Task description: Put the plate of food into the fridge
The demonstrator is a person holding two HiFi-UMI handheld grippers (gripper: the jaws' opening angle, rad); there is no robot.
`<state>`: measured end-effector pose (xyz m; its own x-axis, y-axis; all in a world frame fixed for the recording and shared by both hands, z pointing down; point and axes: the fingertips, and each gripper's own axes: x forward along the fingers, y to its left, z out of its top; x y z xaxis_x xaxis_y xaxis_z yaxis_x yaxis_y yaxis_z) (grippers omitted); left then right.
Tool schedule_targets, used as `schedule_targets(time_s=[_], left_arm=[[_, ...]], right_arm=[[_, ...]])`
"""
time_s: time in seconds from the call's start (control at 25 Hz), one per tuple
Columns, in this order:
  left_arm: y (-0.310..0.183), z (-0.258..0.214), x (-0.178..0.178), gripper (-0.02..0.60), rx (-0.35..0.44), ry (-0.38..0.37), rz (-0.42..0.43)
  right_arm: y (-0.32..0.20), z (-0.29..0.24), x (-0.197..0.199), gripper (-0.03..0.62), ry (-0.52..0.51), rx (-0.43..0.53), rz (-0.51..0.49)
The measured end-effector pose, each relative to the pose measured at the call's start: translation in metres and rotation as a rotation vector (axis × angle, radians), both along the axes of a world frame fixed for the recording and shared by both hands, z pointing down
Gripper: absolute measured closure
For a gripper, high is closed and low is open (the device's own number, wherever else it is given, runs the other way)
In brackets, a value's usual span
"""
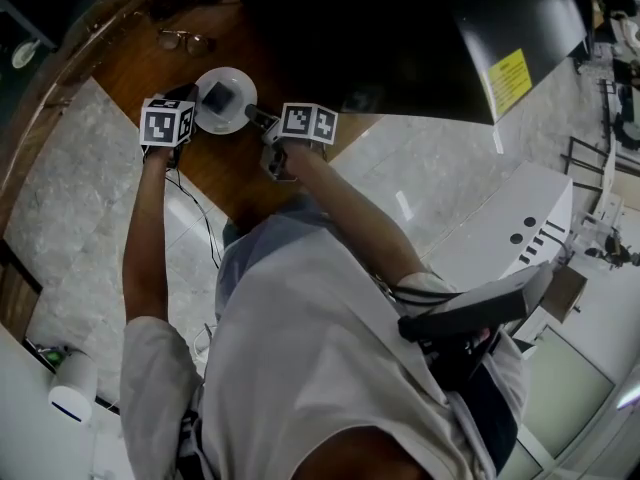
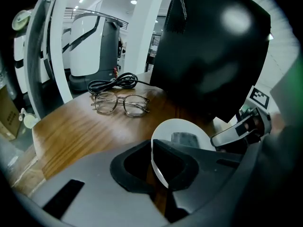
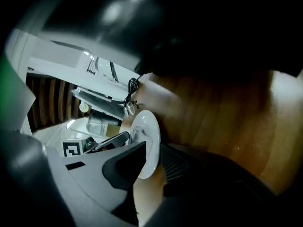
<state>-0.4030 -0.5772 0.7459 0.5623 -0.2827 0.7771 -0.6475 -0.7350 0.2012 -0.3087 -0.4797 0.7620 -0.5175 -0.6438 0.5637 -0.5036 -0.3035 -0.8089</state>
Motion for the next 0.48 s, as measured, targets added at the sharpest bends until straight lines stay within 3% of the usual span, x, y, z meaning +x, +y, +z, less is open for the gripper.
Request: schedule_targets(time_s=[0.16, 0.36, 0.48], left_arm=[[-0.024, 0.022, -0.002, 0.561, -0.022, 0.034, -0.023], [-0.033, 0.011, 0.008, 0.561, -0.028, 0.075, -0.045], [-0.027, -0.005, 0.021, 0.561, -0.046, 0.086, -0.034]], right_arm=[[-0.027, 0.020, -0.008, 0.503, -0.083, -0.006, 0.043], [-0.036, 0.007, 0.003, 0.526, -0.123, 0.012, 0.083], [-0.038, -0.015, 0.000, 0.530, -0.243, 0.040, 0.069]])
